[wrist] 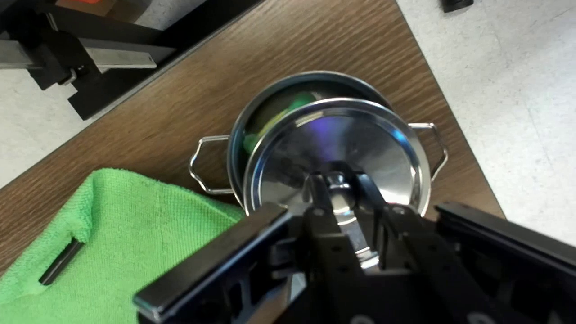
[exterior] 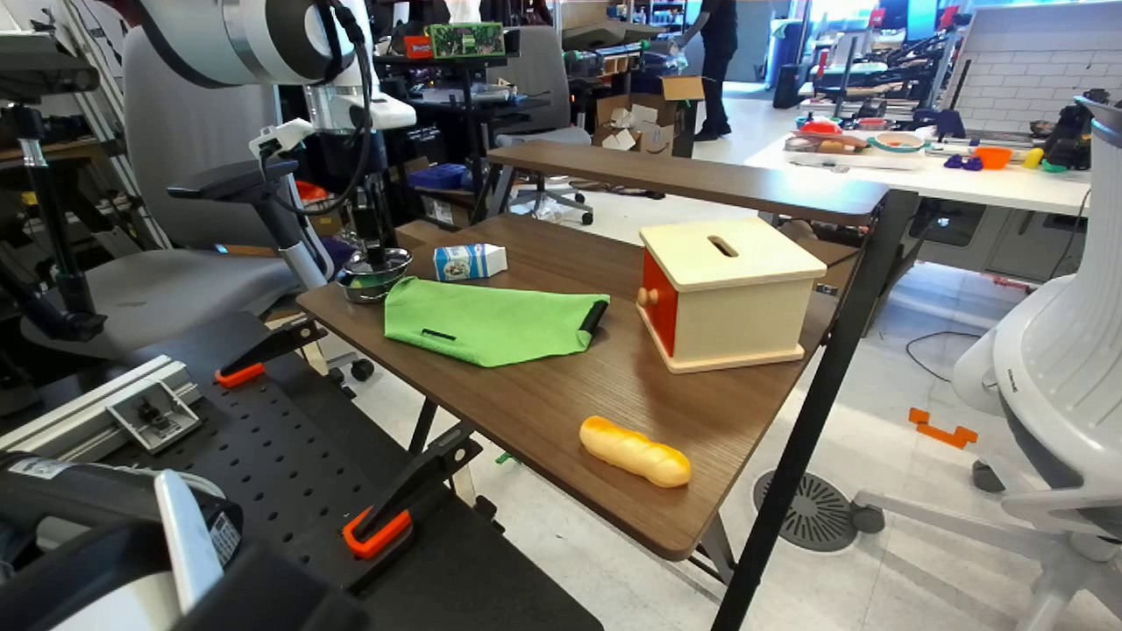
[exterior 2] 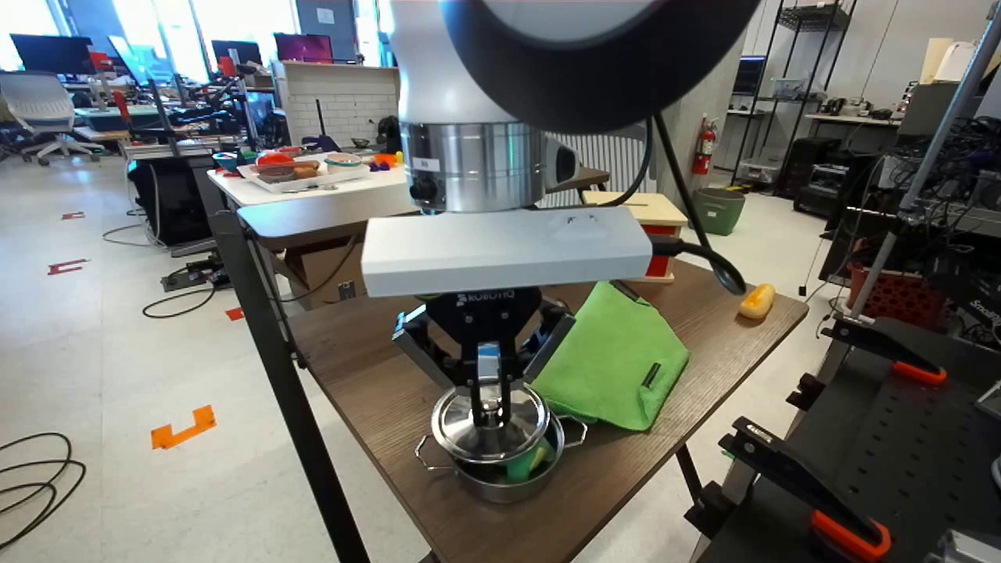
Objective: Remove the lid from the pot
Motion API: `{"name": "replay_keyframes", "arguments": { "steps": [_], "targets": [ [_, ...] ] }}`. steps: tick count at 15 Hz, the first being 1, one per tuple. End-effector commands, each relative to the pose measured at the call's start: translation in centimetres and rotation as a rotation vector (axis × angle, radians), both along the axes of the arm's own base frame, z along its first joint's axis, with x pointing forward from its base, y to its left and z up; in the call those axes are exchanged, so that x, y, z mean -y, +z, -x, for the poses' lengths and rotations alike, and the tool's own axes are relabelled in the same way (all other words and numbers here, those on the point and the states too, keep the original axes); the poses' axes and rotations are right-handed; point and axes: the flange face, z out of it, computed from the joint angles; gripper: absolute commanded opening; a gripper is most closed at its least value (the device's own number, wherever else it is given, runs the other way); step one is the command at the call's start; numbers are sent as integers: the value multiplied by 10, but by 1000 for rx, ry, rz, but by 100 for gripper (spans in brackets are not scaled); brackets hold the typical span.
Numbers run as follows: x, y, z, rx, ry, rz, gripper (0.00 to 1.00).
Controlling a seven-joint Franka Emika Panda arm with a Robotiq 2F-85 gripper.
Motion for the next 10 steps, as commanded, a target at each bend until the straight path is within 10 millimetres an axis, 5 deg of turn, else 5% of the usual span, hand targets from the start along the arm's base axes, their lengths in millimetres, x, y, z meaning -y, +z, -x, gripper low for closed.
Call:
{"name": "replay_keyframes", "arguments": {
  "steps": [1,10],
  "targets": [
    [7,18,-16,5,31,-6,5],
    [38,37,-71,29,48,-17,5]
  ]
}}
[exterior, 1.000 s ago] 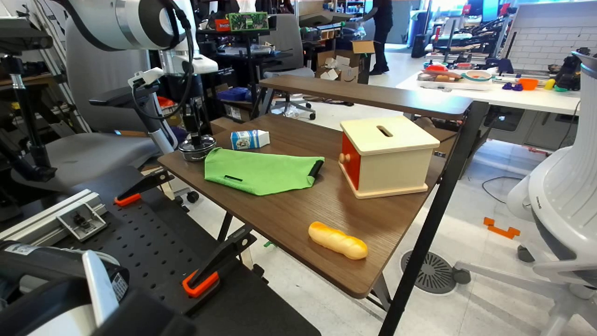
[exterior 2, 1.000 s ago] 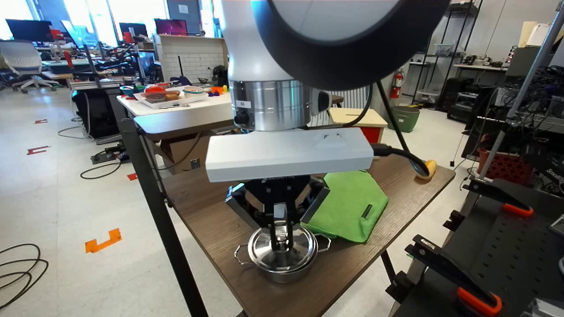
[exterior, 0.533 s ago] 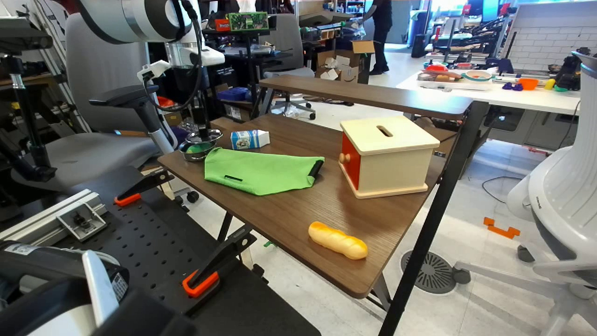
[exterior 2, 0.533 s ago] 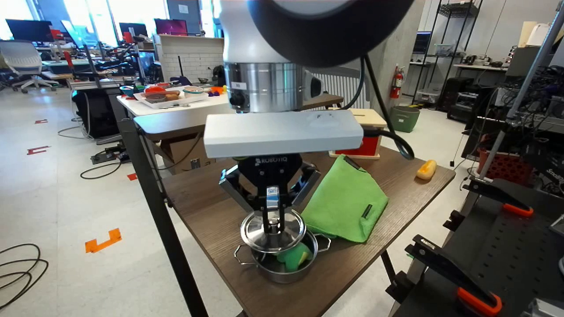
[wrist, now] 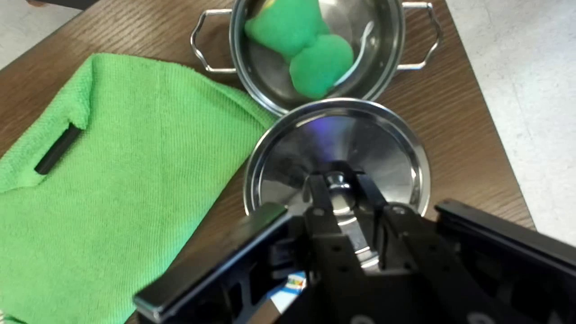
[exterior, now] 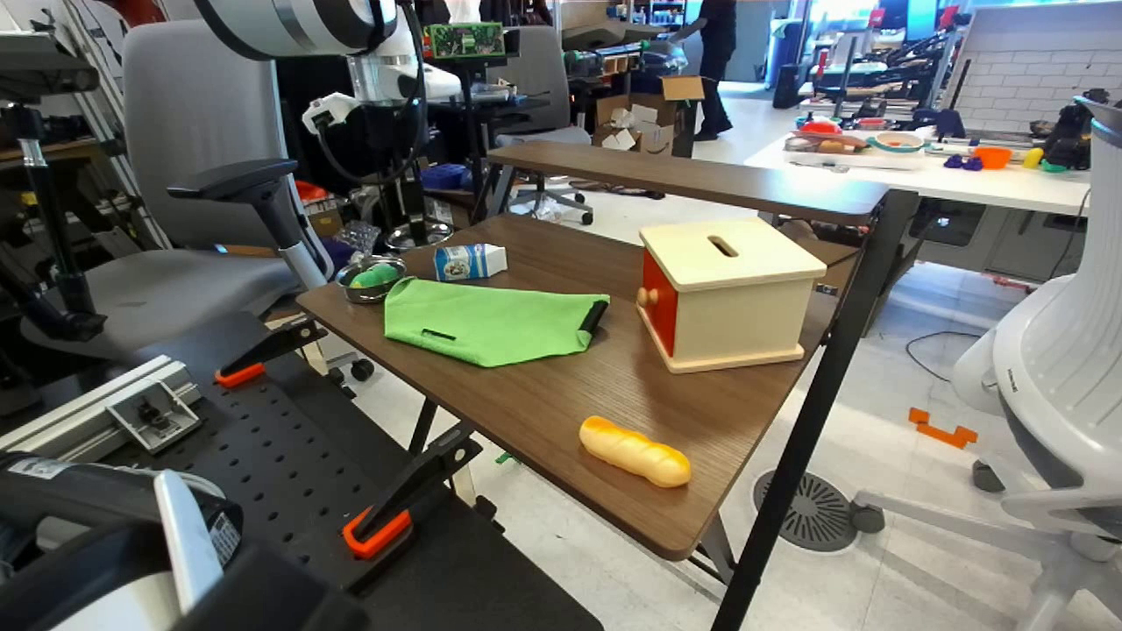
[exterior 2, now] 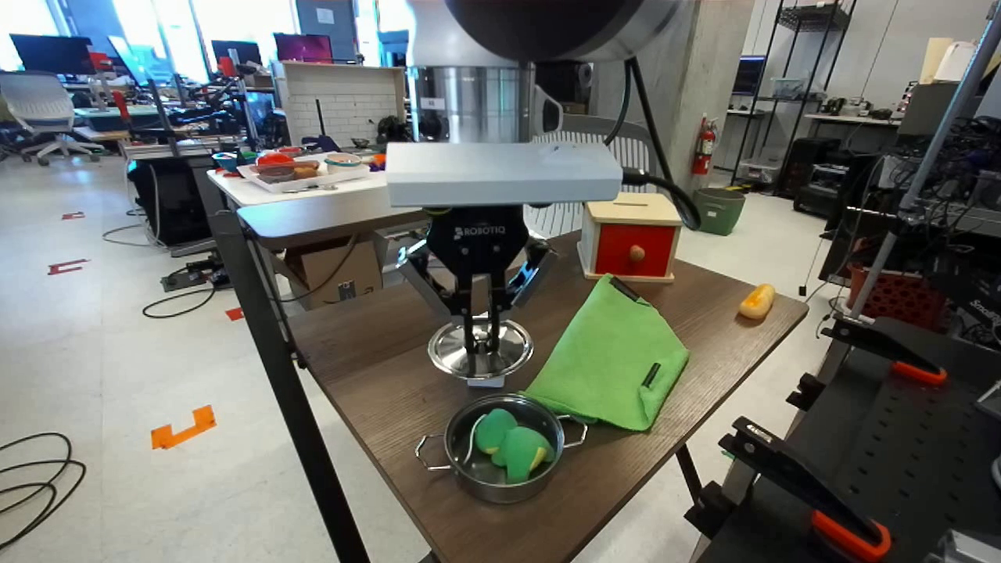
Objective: Remove the lid from the pot
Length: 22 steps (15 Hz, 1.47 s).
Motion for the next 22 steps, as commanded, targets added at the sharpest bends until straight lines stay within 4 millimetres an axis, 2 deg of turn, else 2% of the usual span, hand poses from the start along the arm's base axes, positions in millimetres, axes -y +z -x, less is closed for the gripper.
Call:
{"name": "replay_keyframes", "arguments": {
  "steps": [1,6,16,22],
  "targets": [
    [10,11,-29,-7,5,-12,5],
    [9,14,-64,-5,3,-36,5],
    [-45,-20,-111,-16,36,-44,5],
    [-63,-43,-127,-42,45,-16,5]
  ]
}}
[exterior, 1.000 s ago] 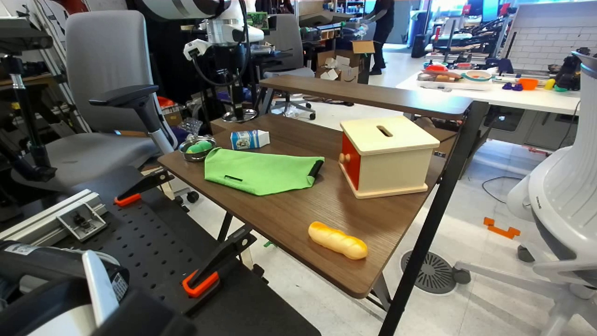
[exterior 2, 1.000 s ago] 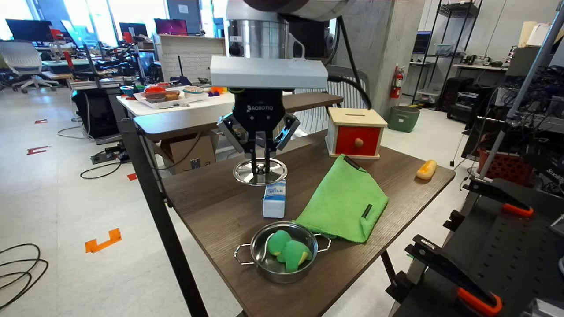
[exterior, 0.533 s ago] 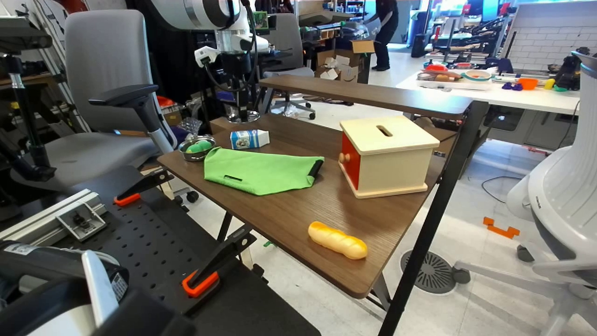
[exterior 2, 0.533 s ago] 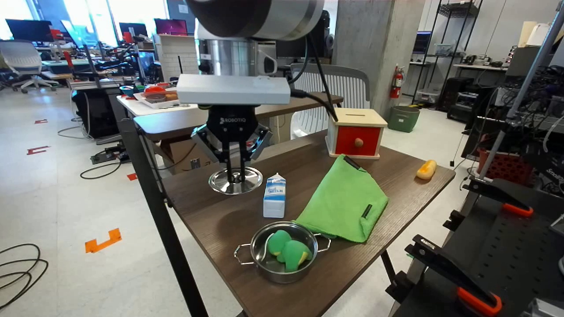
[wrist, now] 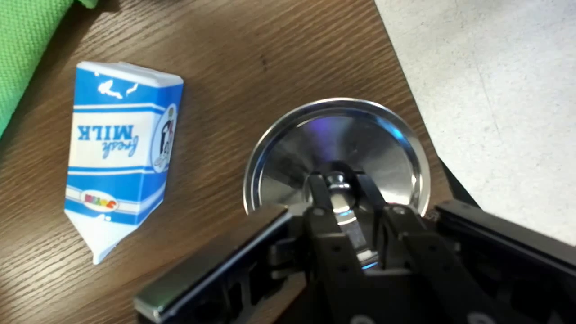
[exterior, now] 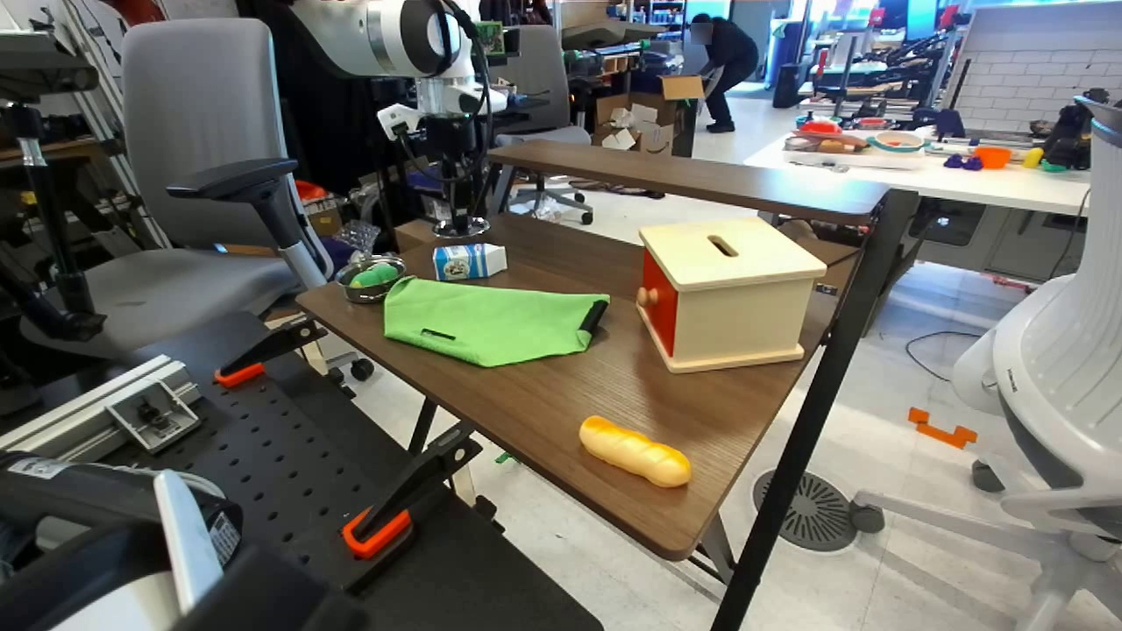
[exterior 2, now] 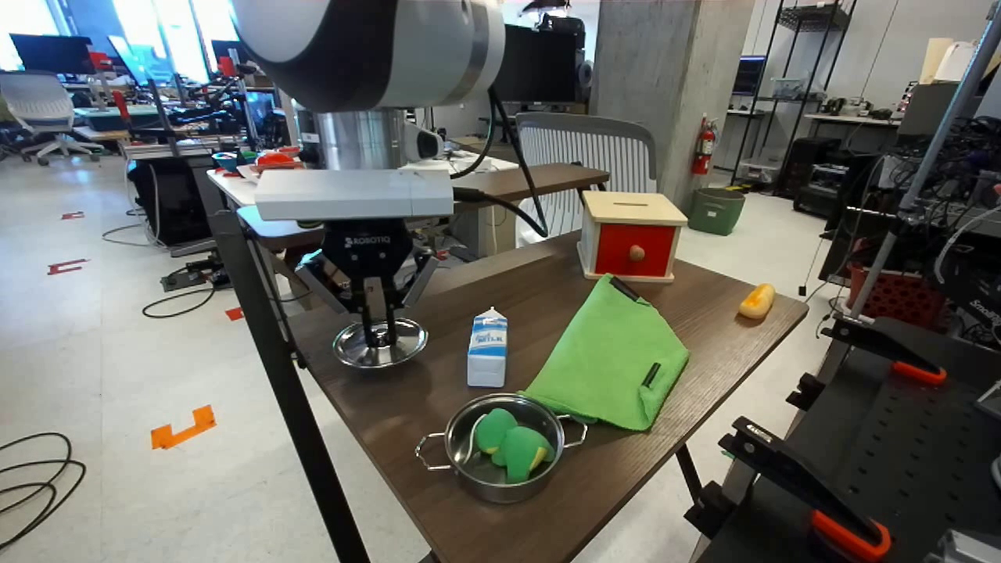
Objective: Remove the lid from the pot
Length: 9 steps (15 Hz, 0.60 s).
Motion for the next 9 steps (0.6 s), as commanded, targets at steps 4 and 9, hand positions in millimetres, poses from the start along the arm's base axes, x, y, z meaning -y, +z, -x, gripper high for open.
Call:
{"name": "replay_keyframes", "arguments": {
  "steps": [4,9],
  "targets": [
    [-17,-25,-18,-48,7,21,5],
    [-15,-31,-26,-64,-5,34,7]
  ]
}}
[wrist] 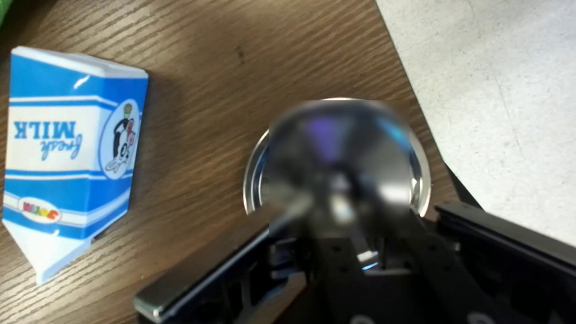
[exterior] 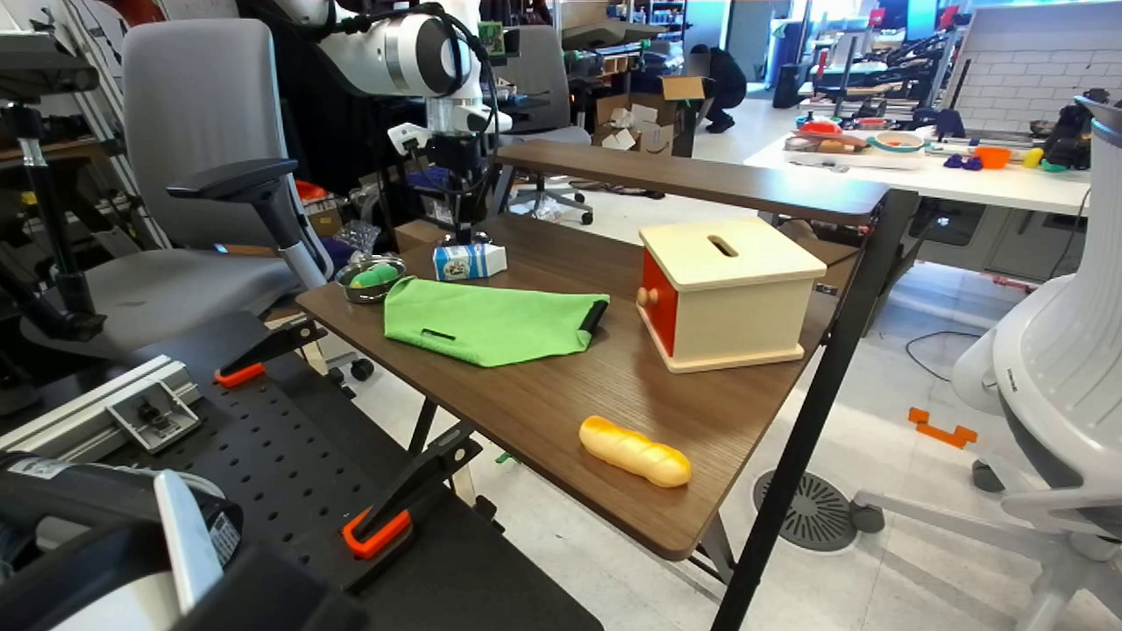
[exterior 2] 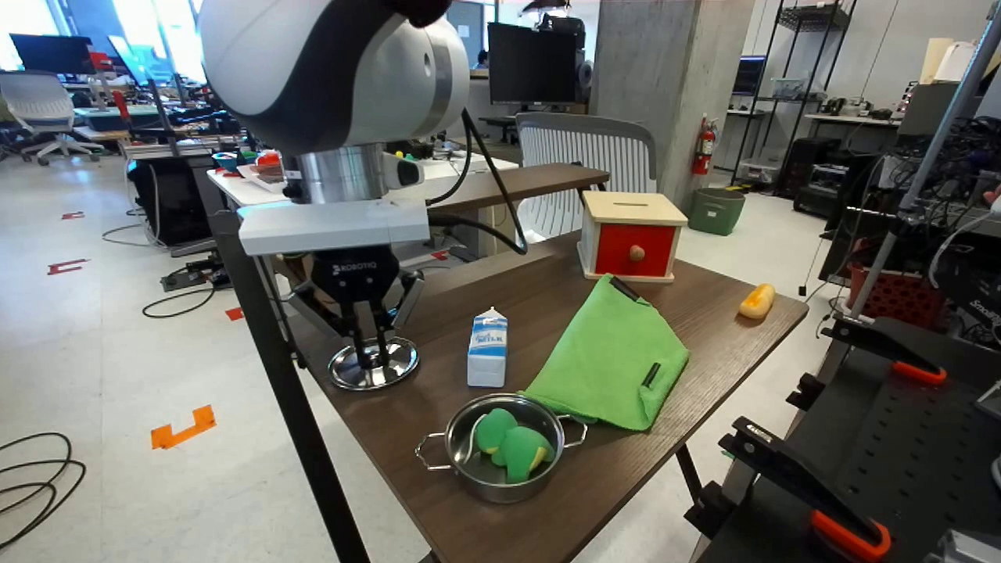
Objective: Remove the lid from the pot
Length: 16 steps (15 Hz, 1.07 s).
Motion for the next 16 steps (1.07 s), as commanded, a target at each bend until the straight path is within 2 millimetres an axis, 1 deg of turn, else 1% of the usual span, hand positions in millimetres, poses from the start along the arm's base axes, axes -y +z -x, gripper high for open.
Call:
{"name": "replay_keyframes", "arguments": {
  "steps": [1,2,4,5,7,8,9,11,13,15,16],
  "targets": [
    [-2,-1,-9,-13,-5,9,45],
    [-1,0,-11,-13,-6,13,47],
    [0,2,-13,-12,-9,19,59],
    [1,3,-14,-13,-12,22,68],
    [3,13,-17,-9,-16,20,83],
    [5,23,-18,-2,-24,19,89],
    [4,31,-20,9,-26,17,98],
    [3,54,-18,14,-4,9,100],
    [0,82,-12,18,27,12,100],
    [-1,113,-3,22,61,8,100],
    [-1,131,5,19,80,6,100]
  ]
}}
